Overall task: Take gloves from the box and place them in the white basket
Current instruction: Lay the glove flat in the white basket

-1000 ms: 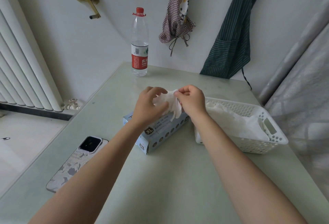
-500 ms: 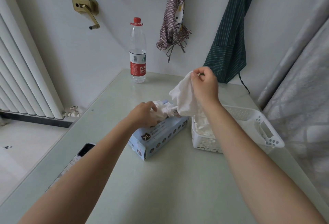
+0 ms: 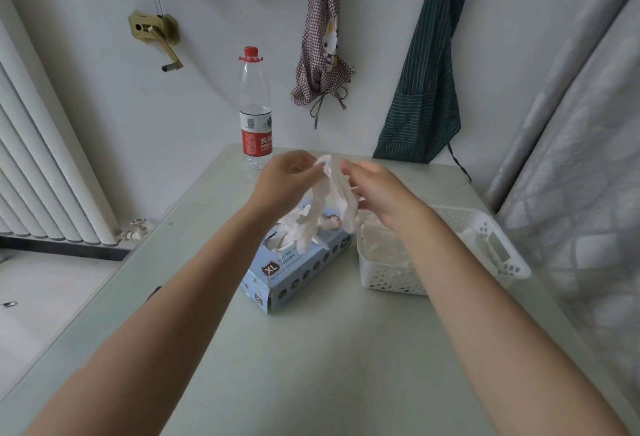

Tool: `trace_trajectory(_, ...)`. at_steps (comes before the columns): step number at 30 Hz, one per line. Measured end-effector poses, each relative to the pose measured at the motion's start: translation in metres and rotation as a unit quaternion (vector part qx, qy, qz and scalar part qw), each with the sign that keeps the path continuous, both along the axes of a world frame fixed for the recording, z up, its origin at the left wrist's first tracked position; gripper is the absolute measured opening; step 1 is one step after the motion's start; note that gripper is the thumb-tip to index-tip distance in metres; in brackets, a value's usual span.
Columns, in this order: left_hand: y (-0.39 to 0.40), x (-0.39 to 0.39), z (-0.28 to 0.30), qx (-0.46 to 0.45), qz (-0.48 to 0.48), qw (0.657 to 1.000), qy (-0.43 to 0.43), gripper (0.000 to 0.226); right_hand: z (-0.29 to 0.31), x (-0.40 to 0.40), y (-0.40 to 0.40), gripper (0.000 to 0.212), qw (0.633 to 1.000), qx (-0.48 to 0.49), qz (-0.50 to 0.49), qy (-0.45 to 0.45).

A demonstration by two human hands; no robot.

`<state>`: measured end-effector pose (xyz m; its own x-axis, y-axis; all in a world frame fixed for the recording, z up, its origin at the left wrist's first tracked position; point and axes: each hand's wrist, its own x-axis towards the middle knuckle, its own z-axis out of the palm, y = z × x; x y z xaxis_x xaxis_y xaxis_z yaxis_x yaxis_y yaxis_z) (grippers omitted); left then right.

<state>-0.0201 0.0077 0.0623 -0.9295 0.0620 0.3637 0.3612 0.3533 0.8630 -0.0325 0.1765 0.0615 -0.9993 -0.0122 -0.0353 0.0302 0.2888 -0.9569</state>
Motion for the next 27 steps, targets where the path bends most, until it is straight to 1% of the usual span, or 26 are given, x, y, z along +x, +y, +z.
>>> trace_trajectory(2,0.003,-0.001,0.005,0.019,0.028,0.999,-0.037,0.015,0.009,0.008,0.006,0.049,0.999,0.006,-0.007,0.038)
trace_trajectory(3,0.005,0.000,0.008,0.018,0.034,0.998,-0.047,0.014,0.015,0.013,0.009,0.055,0.998,0.007,0.003,0.055)
trace_trajectory(5,0.007,0.001,0.010,0.025,0.039,0.997,-0.066,0.012,0.025,0.026,0.011,0.065,0.995,0.039,0.052,0.078)
trace_trajectory(7,0.010,0.003,0.010,0.022,0.046,0.996,-0.077,0.013,0.029,0.034,0.010,0.063,0.990,0.073,0.087,0.079)
trace_trajectory(11,0.014,0.009,0.010,-0.004,0.051,0.994,-0.096,0.018,0.033,0.043,0.011,0.051,0.984,0.129,0.084,0.092)
trace_trajectory(13,0.014,0.012,0.009,0.001,0.039,0.993,-0.113,0.016,0.034,0.047,0.012,0.049,0.975,0.171,0.089,0.105)
trace_trajectory(15,0.013,0.013,0.009,0.042,0.024,0.989,-0.138,0.015,0.033,0.048,0.013,0.055,0.967,0.213,0.106,0.096)
trace_trajectory(17,0.010,0.013,0.009,0.098,0.003,0.982,-0.162,0.012,0.029,0.047,0.014,0.058,0.964,0.228,0.110,0.079)
trace_trajectory(18,0.009,0.013,0.009,0.119,-0.008,0.978,-0.169,0.011,0.027,0.046,0.015,0.053,0.966,0.225,0.100,0.081)
trace_trajectory(21,0.004,0.010,0.007,0.141,-0.028,0.972,-0.184,0.010,0.026,0.046,0.019,0.024,0.977,0.179,0.060,0.103)
trace_trajectory(22,0.003,0.008,0.006,0.141,-0.030,0.971,-0.189,0.010,0.026,0.046,0.020,0.019,0.980,0.162,0.055,0.104)
trace_trajectory(24,0.000,0.006,0.003,0.140,-0.030,0.969,-0.202,0.011,0.029,0.047,0.021,0.018,0.985,0.128,0.054,0.106)
trace_trajectory(27,0.000,0.007,0.001,0.119,-0.037,0.969,-0.213,0.021,0.036,0.047,0.021,0.015,0.989,0.070,0.026,0.126)
